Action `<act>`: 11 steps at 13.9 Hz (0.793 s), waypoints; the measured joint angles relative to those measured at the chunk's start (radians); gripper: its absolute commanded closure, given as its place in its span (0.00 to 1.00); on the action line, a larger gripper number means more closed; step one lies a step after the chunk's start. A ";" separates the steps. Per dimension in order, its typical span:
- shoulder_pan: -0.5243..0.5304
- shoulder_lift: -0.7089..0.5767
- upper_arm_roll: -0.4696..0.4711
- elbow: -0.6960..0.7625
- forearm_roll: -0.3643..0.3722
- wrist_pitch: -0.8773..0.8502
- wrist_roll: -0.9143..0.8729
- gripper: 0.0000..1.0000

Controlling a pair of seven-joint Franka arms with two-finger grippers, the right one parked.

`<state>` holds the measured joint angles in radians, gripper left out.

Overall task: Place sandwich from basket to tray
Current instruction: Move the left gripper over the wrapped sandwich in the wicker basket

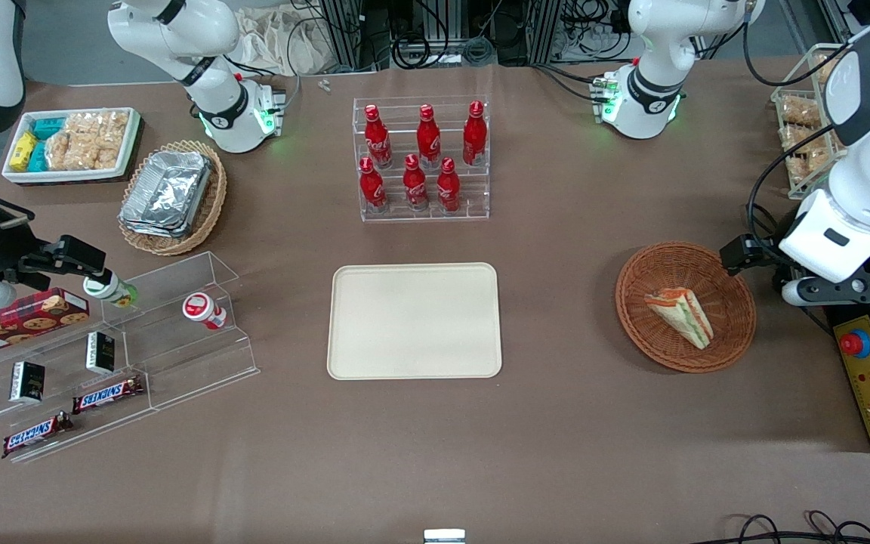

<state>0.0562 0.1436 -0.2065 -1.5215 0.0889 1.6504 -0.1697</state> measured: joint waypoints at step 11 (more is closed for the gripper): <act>0.000 0.015 -0.001 -0.083 0.000 0.030 -0.226 0.01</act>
<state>0.0563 0.1588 -0.2074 -1.6050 0.0889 1.6802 -0.3959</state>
